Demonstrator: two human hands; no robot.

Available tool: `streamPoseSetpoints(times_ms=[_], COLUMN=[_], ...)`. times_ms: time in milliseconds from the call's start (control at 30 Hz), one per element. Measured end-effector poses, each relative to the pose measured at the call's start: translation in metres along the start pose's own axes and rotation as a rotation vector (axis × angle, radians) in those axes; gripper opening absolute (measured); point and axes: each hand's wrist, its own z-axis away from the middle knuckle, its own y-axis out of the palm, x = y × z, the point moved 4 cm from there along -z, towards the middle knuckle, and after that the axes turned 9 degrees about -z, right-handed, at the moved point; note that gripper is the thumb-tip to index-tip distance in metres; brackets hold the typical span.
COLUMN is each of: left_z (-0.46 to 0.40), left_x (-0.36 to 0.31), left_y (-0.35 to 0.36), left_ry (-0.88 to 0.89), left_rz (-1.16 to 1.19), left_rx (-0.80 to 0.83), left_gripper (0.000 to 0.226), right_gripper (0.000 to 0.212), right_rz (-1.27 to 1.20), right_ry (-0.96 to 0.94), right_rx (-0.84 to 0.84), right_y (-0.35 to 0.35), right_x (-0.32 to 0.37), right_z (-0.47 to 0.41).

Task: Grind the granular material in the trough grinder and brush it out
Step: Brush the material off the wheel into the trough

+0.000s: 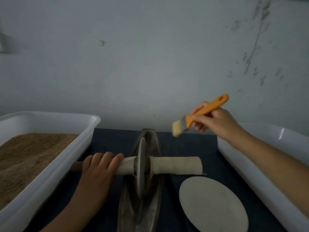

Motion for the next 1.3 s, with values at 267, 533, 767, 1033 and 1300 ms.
streamPoseSetpoints(times_ms=[267,533,767,1033,1300], left_z=[-0.003,-0.002,-0.002,-0.002,-0.013], left_x=[-0.002,-0.003,-0.001,-0.002,-0.002], left_y=[-0.003,-0.005,0.0,-0.002,-0.009], left_ry=[-0.01,-0.014,-0.025,-0.003,-0.012], left_rz=[-0.056,-0.025,-0.034,-0.045,-0.048], left_rx=[0.005,0.007,0.024,0.047,0.074], left_gripper=[0.073,0.08,0.084,0.086,0.057], right_gripper=[0.033,0.067,0.051,0.072,0.056], right_rz=[1.03,1.01,0.965,0.906,1.055], right_ry=[-0.141,-0.177,0.071,-0.367,-0.181], right_rx=[0.555,0.485,0.748,0.129,0.246], right_y=[-0.008,0.028,0.032,0.045,0.098], right_x=[-0.021,-0.021,-0.053,0.014,-0.032], right_z=[0.162,0.19,0.182,0.126,0.075])
